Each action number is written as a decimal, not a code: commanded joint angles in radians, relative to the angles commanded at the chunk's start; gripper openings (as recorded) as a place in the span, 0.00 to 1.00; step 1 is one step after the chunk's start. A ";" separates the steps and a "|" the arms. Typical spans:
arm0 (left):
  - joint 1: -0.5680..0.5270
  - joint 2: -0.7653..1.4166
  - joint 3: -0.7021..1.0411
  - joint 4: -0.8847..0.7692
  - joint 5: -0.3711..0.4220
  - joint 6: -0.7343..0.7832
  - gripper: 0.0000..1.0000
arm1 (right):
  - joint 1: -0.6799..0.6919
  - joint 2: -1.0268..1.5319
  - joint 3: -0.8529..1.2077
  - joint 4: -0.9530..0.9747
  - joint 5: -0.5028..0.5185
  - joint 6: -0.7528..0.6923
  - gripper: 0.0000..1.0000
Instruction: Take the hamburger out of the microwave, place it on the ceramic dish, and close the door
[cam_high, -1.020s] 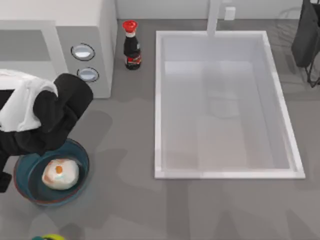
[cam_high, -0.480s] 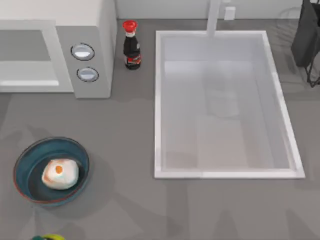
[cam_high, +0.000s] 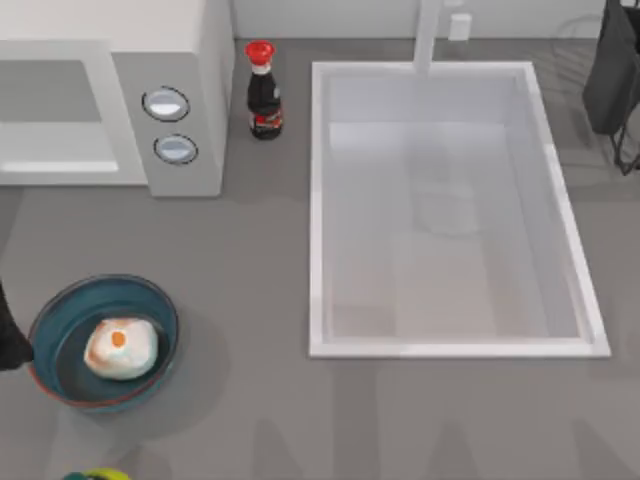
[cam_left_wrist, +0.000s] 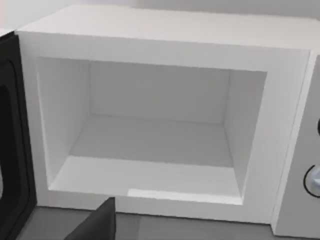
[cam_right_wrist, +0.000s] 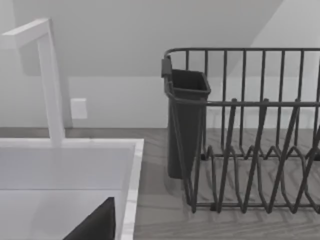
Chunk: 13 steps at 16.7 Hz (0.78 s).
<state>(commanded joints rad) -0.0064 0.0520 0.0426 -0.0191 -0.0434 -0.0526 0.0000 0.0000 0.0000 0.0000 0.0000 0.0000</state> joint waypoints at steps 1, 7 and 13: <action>0.004 -0.028 -0.022 0.010 0.023 0.028 1.00 | 0.000 0.000 0.000 0.000 0.000 0.000 1.00; 0.006 -0.052 -0.043 0.019 0.043 0.053 1.00 | 0.000 0.000 0.000 0.000 0.000 0.000 1.00; 0.006 -0.052 -0.043 0.019 0.043 0.053 0.55 | 0.000 0.000 0.000 0.000 0.000 0.000 1.00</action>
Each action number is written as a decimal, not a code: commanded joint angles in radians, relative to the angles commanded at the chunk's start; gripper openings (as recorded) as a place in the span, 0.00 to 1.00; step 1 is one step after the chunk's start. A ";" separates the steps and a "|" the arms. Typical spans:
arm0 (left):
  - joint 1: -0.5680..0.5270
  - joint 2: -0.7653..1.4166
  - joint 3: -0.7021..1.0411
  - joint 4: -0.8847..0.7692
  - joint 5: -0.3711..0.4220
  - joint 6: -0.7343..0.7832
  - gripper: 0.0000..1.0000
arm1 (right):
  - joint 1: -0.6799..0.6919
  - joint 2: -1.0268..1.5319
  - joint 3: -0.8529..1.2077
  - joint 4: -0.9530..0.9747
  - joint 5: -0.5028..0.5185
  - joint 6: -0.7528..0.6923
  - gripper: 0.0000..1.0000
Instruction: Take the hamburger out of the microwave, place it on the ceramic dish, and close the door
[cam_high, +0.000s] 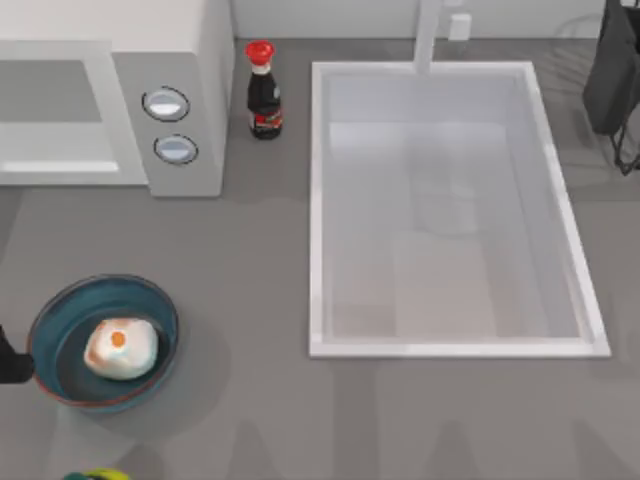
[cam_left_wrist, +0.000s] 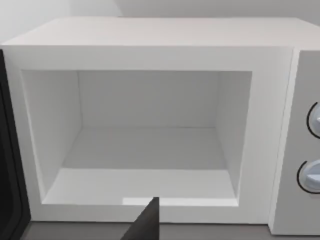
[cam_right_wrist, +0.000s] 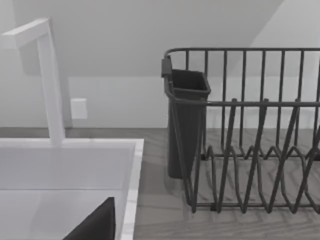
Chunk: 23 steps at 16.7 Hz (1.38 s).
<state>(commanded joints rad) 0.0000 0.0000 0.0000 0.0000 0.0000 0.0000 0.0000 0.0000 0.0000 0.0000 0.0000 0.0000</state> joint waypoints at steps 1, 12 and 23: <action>0.000 0.000 0.000 0.000 0.000 0.000 0.47 | 0.000 0.000 0.000 0.000 0.000 0.000 1.00; 0.000 0.000 0.000 0.000 0.000 0.000 0.00 | 0.000 0.000 0.000 0.000 0.000 0.000 1.00; -0.222 -0.105 0.000 -0.106 -0.222 -0.002 0.00 | 0.000 0.000 0.000 0.000 0.000 0.000 1.00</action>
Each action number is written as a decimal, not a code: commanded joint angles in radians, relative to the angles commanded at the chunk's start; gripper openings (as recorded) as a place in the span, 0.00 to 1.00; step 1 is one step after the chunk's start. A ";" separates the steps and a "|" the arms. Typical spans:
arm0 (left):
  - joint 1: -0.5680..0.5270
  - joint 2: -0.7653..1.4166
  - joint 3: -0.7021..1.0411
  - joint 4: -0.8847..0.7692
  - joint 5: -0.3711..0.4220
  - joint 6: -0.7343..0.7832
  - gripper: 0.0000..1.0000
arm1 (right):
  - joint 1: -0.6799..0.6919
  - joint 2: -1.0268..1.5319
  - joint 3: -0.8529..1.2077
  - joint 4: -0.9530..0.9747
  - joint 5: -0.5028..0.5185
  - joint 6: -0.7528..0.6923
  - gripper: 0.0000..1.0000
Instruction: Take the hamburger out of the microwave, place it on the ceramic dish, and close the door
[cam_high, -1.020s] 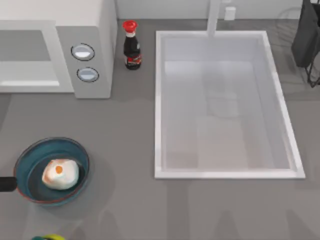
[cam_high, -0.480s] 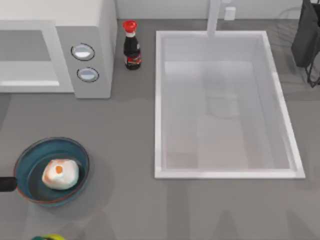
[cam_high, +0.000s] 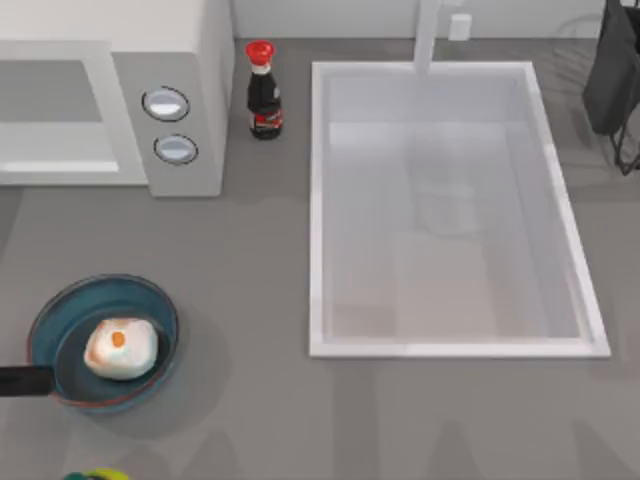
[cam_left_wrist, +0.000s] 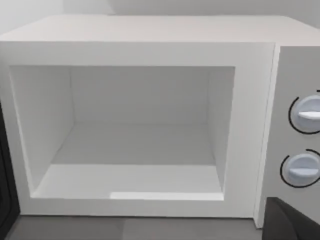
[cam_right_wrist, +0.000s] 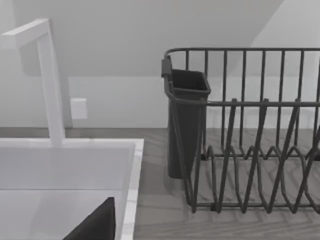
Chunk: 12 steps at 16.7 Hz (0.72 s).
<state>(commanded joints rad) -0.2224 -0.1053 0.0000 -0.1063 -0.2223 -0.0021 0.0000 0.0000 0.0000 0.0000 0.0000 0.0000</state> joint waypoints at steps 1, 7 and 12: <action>-0.051 -0.021 0.000 -0.022 -0.050 0.000 0.00 | 0.000 0.000 0.000 0.000 0.000 0.000 1.00; -0.206 -0.095 0.000 -0.095 -0.206 -0.002 0.00 | 0.000 0.000 0.000 0.000 0.000 0.000 1.00; -0.219 -0.080 0.009 -0.074 -0.218 -0.002 0.00 | 0.000 0.000 0.000 0.000 0.000 0.000 1.00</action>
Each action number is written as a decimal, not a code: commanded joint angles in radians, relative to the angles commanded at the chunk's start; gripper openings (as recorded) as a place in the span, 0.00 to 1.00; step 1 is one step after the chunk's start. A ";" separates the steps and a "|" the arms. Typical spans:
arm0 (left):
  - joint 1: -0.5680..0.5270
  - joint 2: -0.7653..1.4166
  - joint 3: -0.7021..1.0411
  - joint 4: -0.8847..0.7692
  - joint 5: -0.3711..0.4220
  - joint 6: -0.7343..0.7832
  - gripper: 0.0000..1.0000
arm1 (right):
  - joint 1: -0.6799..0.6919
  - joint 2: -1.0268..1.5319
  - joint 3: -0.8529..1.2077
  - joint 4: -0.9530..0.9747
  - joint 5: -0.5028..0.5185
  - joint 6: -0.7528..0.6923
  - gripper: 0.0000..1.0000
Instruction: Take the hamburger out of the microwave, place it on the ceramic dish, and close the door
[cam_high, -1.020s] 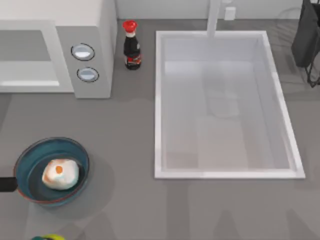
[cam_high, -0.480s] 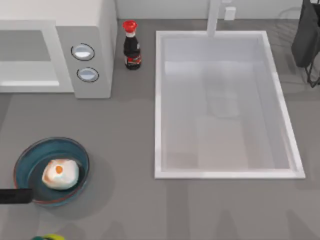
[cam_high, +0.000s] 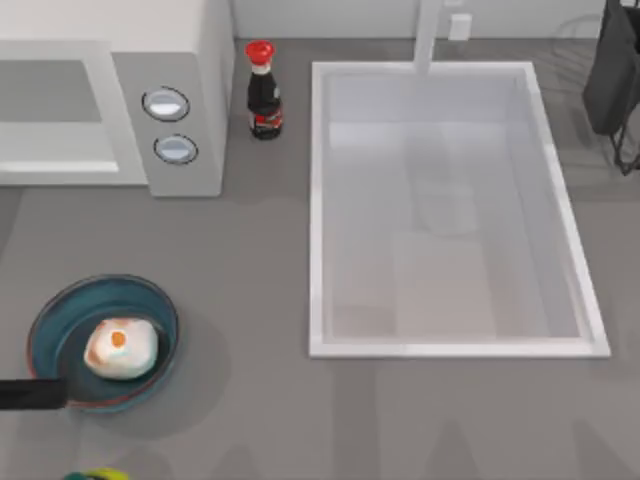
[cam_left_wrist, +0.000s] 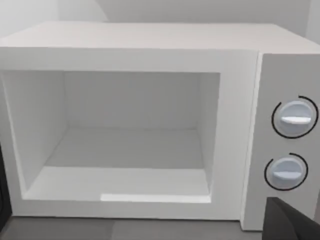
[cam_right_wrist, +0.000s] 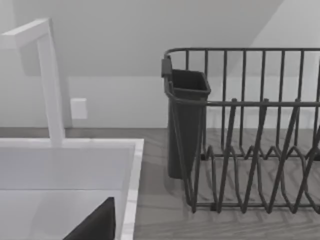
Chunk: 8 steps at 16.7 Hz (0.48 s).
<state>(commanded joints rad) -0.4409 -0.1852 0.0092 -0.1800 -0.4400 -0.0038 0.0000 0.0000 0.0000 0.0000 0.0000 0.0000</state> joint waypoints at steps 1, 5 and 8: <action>-0.019 0.020 -0.005 0.024 -0.019 0.001 0.00 | 0.000 0.000 0.000 0.000 0.000 0.000 1.00; -0.111 0.135 -0.035 0.185 -0.111 0.005 0.00 | 0.000 0.000 0.000 0.000 0.000 0.000 1.00; -0.151 0.199 -0.051 0.256 -0.151 0.007 0.00 | 0.000 0.000 0.000 0.000 0.000 0.000 1.00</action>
<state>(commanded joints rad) -0.5922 0.0136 -0.0417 0.0761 -0.5914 0.0031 0.0000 0.0000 0.0000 0.0000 0.0000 0.0000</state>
